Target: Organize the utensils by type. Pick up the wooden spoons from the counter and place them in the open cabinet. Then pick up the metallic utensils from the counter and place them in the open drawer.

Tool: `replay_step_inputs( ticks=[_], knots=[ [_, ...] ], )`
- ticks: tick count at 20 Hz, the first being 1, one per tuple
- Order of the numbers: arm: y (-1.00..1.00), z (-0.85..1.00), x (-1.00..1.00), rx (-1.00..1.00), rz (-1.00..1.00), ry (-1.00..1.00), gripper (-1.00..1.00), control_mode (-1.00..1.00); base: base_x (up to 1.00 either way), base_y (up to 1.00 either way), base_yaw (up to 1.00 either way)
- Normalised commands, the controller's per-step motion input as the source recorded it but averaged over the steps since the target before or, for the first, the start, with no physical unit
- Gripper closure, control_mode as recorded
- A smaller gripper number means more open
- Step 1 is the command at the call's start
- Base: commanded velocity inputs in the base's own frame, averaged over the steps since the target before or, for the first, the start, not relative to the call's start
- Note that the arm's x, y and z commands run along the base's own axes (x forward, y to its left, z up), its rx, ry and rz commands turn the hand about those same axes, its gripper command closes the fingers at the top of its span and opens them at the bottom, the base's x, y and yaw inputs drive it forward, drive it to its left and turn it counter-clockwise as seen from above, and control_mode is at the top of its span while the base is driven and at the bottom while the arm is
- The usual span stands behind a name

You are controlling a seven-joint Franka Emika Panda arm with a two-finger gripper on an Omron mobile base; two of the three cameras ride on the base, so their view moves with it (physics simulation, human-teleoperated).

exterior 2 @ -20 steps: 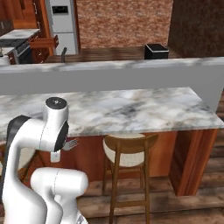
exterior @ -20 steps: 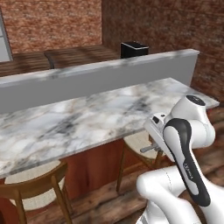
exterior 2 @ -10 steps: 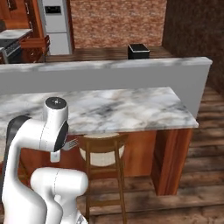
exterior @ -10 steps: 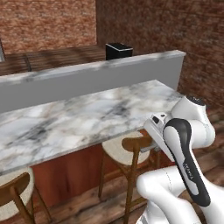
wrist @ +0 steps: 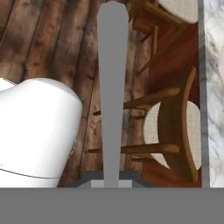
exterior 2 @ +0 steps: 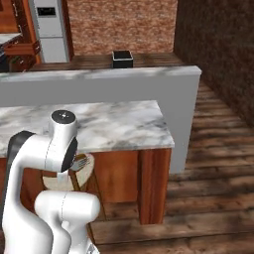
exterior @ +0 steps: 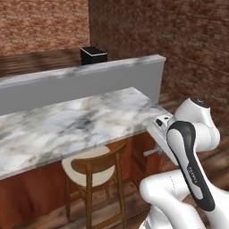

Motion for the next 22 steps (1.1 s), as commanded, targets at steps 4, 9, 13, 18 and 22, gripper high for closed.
replay_step_inputs(
  ticks=[4,9,13,18,22],
  knots=[
    [0.00,0.00,0.00,0.00,0.00,0.00,1.00,1.00,0.24,-1.00,0.00],
    [0.00,0.00,0.00,0.00,0.00,0.00,1.00,1.00,0.38,-1.00,0.00],
    [0.00,0.00,0.00,0.00,0.00,0.00,1.00,1.00,0.47,-1.00,0.02],
    [0.00,0.00,0.00,0.00,0.00,0.00,1.00,1.00,0.55,-0.99,0.04],
    [0.00,0.00,0.00,0.00,0.00,0.00,1.00,1.00,0.64,-0.92,0.06]
  ],
)
